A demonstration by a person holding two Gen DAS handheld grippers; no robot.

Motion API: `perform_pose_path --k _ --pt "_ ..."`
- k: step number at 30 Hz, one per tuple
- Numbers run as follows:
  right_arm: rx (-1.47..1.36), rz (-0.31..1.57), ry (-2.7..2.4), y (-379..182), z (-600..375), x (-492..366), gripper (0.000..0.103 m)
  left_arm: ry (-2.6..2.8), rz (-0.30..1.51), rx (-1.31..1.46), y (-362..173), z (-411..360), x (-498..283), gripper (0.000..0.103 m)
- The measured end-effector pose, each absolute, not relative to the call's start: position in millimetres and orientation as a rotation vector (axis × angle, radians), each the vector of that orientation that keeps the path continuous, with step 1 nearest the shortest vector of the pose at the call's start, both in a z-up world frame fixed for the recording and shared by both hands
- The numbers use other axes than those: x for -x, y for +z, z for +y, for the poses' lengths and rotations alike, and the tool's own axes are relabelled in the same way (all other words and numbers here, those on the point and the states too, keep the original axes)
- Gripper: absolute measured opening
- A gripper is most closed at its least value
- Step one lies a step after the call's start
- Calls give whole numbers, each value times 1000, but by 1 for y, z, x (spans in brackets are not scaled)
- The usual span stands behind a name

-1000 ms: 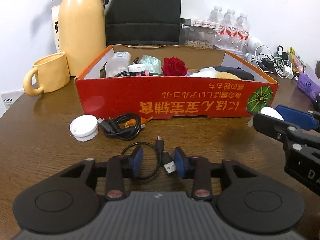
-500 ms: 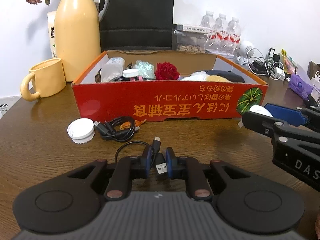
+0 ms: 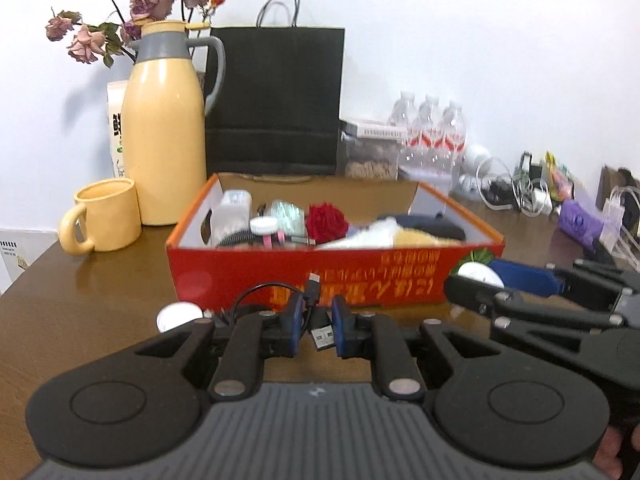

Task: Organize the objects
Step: 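Carry the cable plug and white puck over the red box and open both grippers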

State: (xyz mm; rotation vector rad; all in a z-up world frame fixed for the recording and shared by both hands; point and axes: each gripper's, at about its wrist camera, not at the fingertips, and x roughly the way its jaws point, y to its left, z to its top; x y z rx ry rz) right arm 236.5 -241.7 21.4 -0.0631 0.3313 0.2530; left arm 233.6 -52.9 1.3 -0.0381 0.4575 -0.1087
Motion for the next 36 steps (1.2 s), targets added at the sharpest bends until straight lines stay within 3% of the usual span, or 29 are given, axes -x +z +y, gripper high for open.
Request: perform_pose_path --k 14,34,35,36 --pt "16 269 179 50 -229 -296 38 -32 380 91 37 -52 -295 16" --pt "72 324 158 26 -222 -378 38 -11 419 77 19 -47 -373 17" --pt "71 328 157 26 -222 -378 38 -12 417 79 19 -47 -372 17" --pt "70 336 156 25 -222 -379 38 -7 412 79 19 -47 -371 24"
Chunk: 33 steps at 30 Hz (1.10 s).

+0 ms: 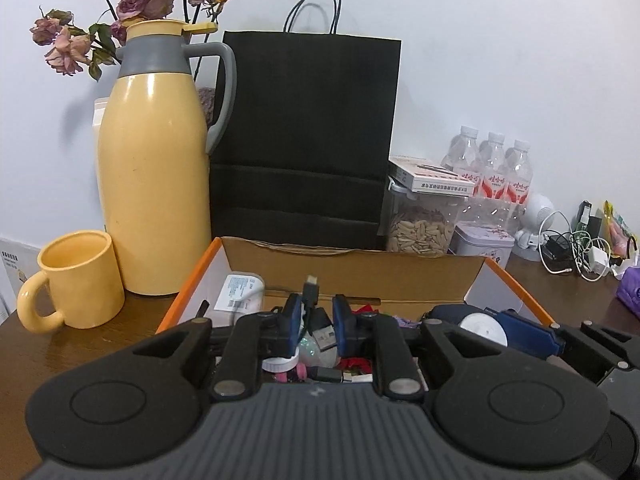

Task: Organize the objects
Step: 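Carry the cable plug and white puck over the red box and open both grippers, then move both grippers back toward the white cap and cables on the table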

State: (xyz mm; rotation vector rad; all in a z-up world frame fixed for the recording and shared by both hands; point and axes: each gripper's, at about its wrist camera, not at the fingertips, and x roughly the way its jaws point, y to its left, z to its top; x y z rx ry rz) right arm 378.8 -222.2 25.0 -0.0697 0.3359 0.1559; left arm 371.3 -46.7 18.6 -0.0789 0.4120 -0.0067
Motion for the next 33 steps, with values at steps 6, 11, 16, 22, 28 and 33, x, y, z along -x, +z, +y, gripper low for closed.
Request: perform_pose_path --k 6,11,16,22,28,33 --pt "75 339 161 22 -222 -374 96 36 327 76 21 -46 -362 103" --pt "85 297 142 23 -222 -367 103 42 334 79 22 -46 -363 103" --pt "86 301 135 24 -222 -367 103 48 332 81 22 -44 -361 103" --pt "84 305 127 23 -223 -365 103 38 322 89 21 -41 -354 103" --pt "99 292 114 23 -223 -354 103 35 315 103 20 -32 -340 103" --pt "111 274 119 23 -226 -335 103 23 299 103 20 -23 -323 103"
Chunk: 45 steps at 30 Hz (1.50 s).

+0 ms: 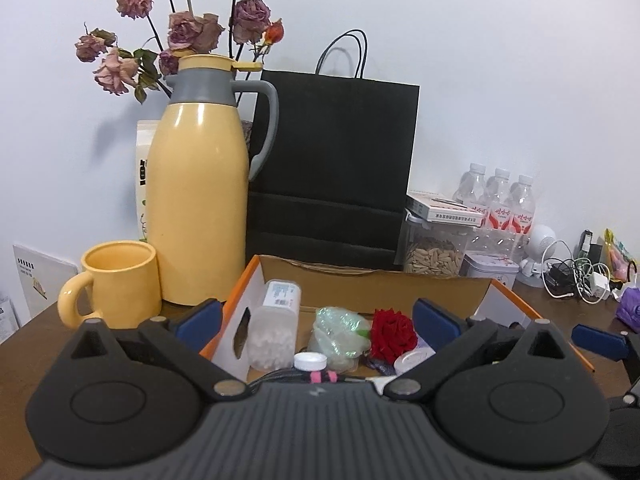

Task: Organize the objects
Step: 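Move both grippers back toward the white cap and cables on the table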

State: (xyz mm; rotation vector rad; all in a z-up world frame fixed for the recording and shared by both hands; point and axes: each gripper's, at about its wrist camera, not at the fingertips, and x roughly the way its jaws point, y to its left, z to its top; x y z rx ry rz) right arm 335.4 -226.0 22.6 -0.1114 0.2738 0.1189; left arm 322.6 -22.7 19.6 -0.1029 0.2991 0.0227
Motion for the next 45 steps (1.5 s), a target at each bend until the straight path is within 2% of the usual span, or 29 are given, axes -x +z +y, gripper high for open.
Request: perform_pose_path --k 23,39,45 --pt "138 357 178 6 -248 -264 103 -13 493 11 -21 -3 -257 103" --pt "52 510 144 -10 -268 -261 103 22 584 27 -34 14 -248 103" --pt "16 670 87 -23 -270 -285 103 29 601 29 -34 15 -249 103"
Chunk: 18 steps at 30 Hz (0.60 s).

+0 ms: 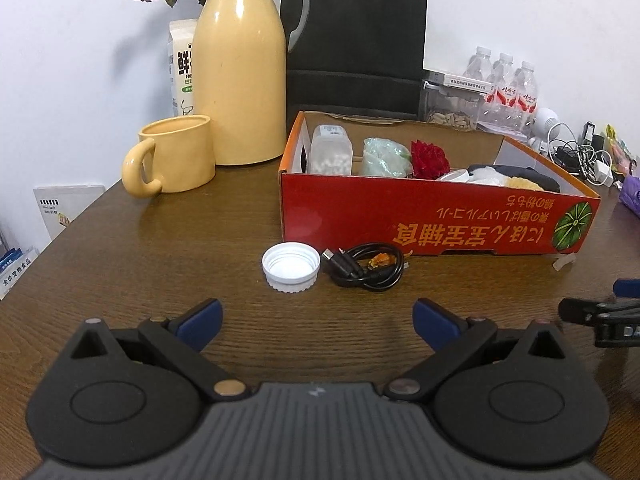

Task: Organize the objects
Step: 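Move both grippers back toward the white cap and cables on the table, then grasp the white cap with left gripper while right gripper closes near the box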

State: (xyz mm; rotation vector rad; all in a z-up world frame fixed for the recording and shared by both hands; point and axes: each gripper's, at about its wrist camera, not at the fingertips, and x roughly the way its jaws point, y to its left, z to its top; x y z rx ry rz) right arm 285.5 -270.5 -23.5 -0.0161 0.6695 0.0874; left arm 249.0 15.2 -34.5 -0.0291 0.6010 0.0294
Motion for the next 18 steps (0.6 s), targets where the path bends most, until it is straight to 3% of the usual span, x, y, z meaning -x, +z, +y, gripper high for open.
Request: perform_pose_path --k 14,16,18 --pt "-41 696 -27 -27 -282 -332 102 47 624 39 -36 18 -253 103" --pt "-39 683 -25 -26 -281 -335 90 47 626 39 -36 18 -253 103" --pt "-40 656 -10 -24 -280 -332 58 44 628 39 -36 18 -253 103"
